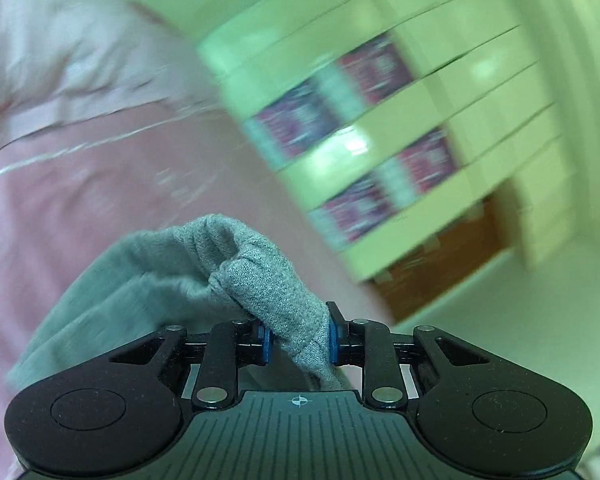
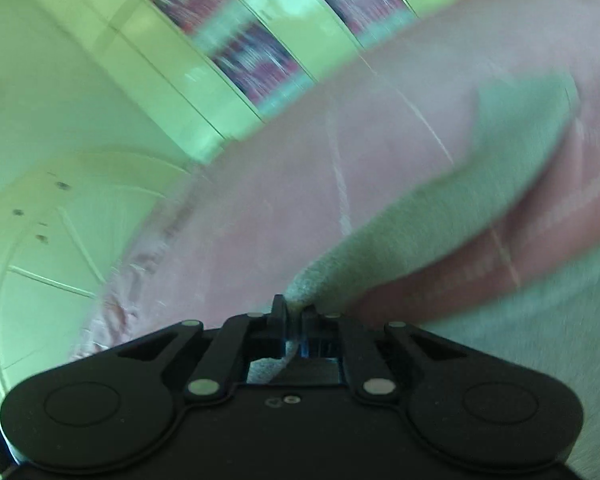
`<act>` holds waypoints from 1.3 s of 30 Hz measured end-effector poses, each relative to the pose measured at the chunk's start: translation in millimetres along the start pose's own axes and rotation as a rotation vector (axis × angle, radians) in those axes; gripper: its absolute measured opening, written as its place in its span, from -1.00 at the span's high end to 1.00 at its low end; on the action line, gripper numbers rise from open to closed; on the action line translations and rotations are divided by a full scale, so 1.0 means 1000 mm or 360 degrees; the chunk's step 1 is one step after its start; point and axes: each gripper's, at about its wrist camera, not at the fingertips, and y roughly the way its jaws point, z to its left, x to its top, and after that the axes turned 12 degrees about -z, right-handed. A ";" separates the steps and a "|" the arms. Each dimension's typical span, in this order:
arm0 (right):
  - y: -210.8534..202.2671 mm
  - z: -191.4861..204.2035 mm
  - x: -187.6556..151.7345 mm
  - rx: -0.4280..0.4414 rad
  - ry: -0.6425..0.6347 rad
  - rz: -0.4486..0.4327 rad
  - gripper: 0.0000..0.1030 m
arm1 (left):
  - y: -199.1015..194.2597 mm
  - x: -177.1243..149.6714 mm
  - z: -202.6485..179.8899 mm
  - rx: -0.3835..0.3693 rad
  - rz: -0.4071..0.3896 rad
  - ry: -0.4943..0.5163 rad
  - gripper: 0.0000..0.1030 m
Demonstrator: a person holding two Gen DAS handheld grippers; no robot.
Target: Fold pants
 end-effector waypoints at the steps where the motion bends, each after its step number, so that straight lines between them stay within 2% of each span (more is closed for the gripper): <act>1: -0.018 0.003 -0.003 0.0035 -0.0032 -0.0029 1.00 | -0.005 0.006 0.001 -0.0063 0.0000 0.0011 0.50; 2: -0.034 0.001 -0.015 0.0049 -0.0077 -0.0009 1.00 | -0.008 0.006 0.005 -0.0020 0.0036 0.0062 0.50; 3: -0.040 -0.002 -0.032 0.0042 -0.0120 0.0062 1.00 | -0.008 0.000 0.014 0.0107 0.0121 0.0131 0.50; 4: -0.038 -0.007 -0.057 -0.0015 -0.0187 0.0209 1.00 | -0.003 -0.009 0.026 0.0297 0.0234 0.0219 0.50; 5: -0.026 -0.016 -0.084 -0.0122 -0.0212 0.0423 1.00 | 0.004 -0.021 0.045 0.0514 0.0368 0.0259 0.50; 6: -0.021 -0.027 -0.104 -0.0184 -0.0163 0.0507 1.00 | 0.006 -0.030 0.059 0.0589 0.0415 0.0217 0.51; 8: -0.030 -0.031 -0.113 -0.0179 -0.0061 0.0396 1.00 | -0.001 -0.034 0.063 0.0542 0.0325 0.0168 0.50; 10: -0.034 -0.030 -0.114 -0.0197 0.0005 0.0374 1.00 | -0.001 -0.038 0.061 0.0541 0.0289 0.0130 0.50; 16: -0.024 -0.032 -0.103 -0.0214 0.0095 0.0396 0.94 | 0.012 -0.040 0.060 0.0534 0.0307 0.0133 0.50; 18: -0.016 -0.037 -0.090 -0.0240 0.0101 0.0406 1.00 | 0.017 -0.037 0.061 0.0538 0.0336 0.0148 0.50; 20: -0.022 -0.025 -0.080 -0.0183 0.0077 0.0348 1.00 | 0.010 -0.029 0.062 0.0458 0.0333 0.0125 0.50; 22: -0.038 -0.010 -0.069 -0.0100 0.0006 0.0255 1.00 | 0.008 -0.017 0.052 0.0298 0.0301 0.0173 0.50; 24: -0.049 -0.006 -0.064 -0.0062 -0.0012 0.0223 1.00 | 0.009 -0.009 0.044 0.0244 0.0302 0.0221 0.51; 25: -0.052 -0.010 -0.068 -0.0063 -0.0004 0.0250 1.00 | 0.010 -0.007 0.046 0.0290 0.0326 0.0269 0.51; 27: -0.042 -0.022 -0.088 -0.0144 -0.0045 0.0393 1.00 | 0.019 -0.012 0.063 0.0450 0.0471 0.0293 0.51; 28: -0.037 -0.029 -0.098 -0.0195 -0.0008 0.0439 1.00 | 0.021 -0.016 0.071 0.0472 0.0496 0.0286 0.51; 30: -0.038 -0.033 -0.100 -0.0196 0.0079 0.0385 1.00 | 0.011 -0.016 0.077 0.0477 0.0472 0.0284 0.50; 34: -0.034 -0.026 -0.097 -0.0201 0.0042 0.0386 1.00 | 0.012 -0.014 0.062 0.0462 0.0442 0.0363 0.50; 39: -0.049 -0.018 -0.088 -0.0123 -0.0004 0.0279 1.00 | -0.004 -0.005 0.044 0.0245 0.0239 0.0429 0.50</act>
